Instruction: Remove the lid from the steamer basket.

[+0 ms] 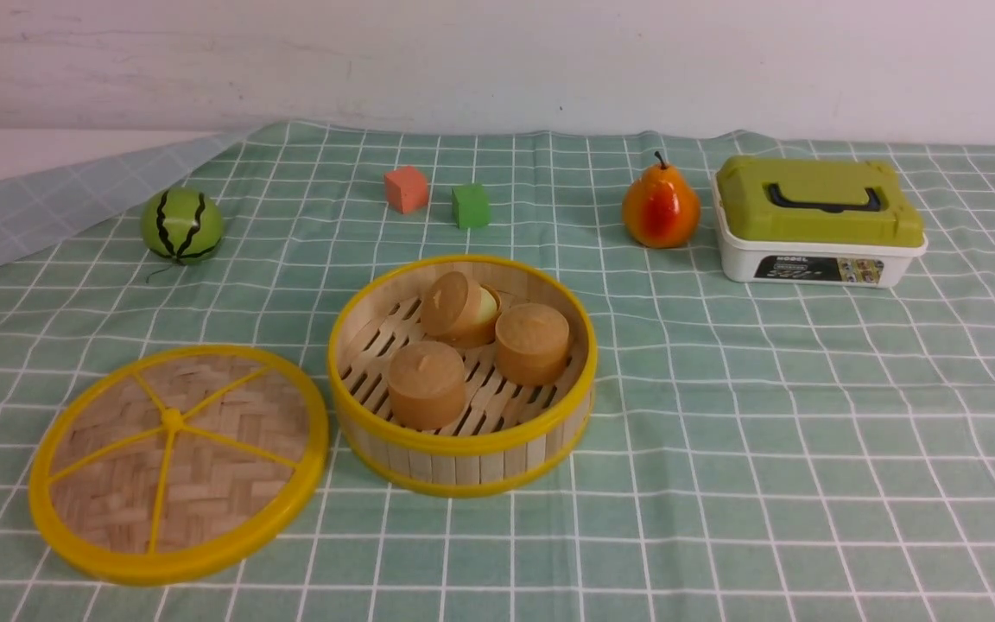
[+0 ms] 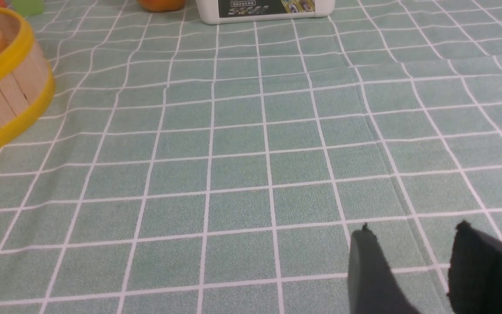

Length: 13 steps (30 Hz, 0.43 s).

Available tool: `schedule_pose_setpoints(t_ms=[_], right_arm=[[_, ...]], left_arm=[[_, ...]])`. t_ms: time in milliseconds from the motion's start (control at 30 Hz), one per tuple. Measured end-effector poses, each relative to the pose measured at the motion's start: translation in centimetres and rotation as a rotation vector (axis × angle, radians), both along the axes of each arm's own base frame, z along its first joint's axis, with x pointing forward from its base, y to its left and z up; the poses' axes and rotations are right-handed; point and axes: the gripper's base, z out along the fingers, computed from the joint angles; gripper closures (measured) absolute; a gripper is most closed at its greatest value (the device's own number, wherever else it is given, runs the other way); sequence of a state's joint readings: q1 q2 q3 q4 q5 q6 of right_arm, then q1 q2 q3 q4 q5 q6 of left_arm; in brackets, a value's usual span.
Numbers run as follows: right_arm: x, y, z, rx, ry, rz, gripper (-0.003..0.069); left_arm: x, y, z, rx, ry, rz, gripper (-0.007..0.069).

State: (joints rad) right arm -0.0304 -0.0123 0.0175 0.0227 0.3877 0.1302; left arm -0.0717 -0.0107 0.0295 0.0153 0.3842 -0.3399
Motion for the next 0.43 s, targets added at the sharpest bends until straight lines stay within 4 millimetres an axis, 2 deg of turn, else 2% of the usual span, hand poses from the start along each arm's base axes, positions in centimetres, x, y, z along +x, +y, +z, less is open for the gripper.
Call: schedule_pose_setpoints(t_ms=[433], right_arm=[[0.0,0.0,0.0,0.0,0.0,0.0,0.0418]], left_arm=[[0.0,0.0,0.0,0.0,0.0,0.0,0.0616]])
